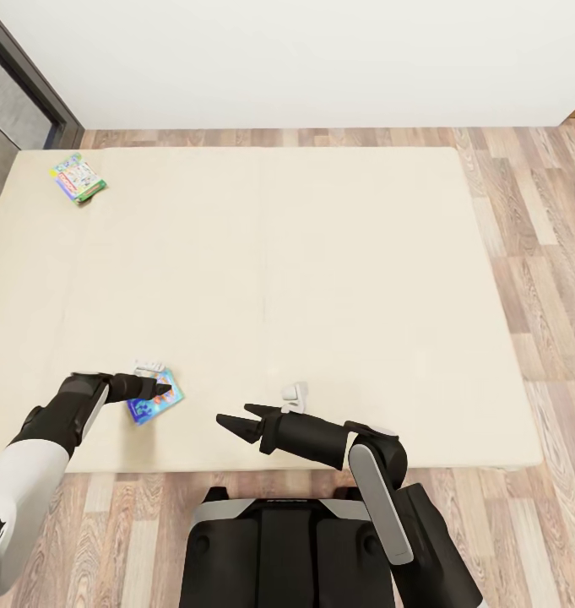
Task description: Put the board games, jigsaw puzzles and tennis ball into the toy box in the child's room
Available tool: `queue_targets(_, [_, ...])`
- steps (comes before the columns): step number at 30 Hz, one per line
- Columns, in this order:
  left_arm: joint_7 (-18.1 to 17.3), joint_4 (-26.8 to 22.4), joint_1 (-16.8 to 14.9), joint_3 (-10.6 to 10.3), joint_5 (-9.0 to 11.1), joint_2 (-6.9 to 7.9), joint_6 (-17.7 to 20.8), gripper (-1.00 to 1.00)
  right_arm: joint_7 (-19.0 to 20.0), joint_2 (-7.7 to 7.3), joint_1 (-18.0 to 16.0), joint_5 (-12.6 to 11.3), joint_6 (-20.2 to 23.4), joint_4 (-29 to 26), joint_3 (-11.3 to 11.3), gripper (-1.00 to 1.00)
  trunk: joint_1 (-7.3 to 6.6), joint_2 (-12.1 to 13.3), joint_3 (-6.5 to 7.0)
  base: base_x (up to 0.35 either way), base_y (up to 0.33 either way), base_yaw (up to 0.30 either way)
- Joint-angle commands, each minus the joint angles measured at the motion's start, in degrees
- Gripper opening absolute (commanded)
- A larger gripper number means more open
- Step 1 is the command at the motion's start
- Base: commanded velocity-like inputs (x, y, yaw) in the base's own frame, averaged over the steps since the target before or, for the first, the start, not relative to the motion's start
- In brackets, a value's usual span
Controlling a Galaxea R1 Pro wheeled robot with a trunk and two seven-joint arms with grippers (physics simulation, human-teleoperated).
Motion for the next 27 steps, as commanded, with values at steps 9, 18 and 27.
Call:
queue_targets(9, [-0.81,2.5,0.04,0.3,-0.18,-0.12,0.36,1.0,0.05,0.02,-0.02,-0.14,0.36,-0.03,-0.05,1.0,0.04,-0.05,-0.05,0.0,-0.107,0.0])
queue_targets(18, [-0.85,2.5,0.05,0.25,-0.26,-0.12,0.36,1.0,0.03,0.02,-0.02,-0.15,0.36,-0.03,-0.05,1.0,0.04,-0.05,-0.05,0.0,-0.081,0.0])
queue_targets(27, [-0.91,2.5,0.04,0.27,-0.25,-0.2,0.36,1.0,0.04,0.02,-0.02,-0.14,0.36,-0.03,-0.05,1.0,0.04,-0.05,-0.05,0.0,-0.118,0.0])
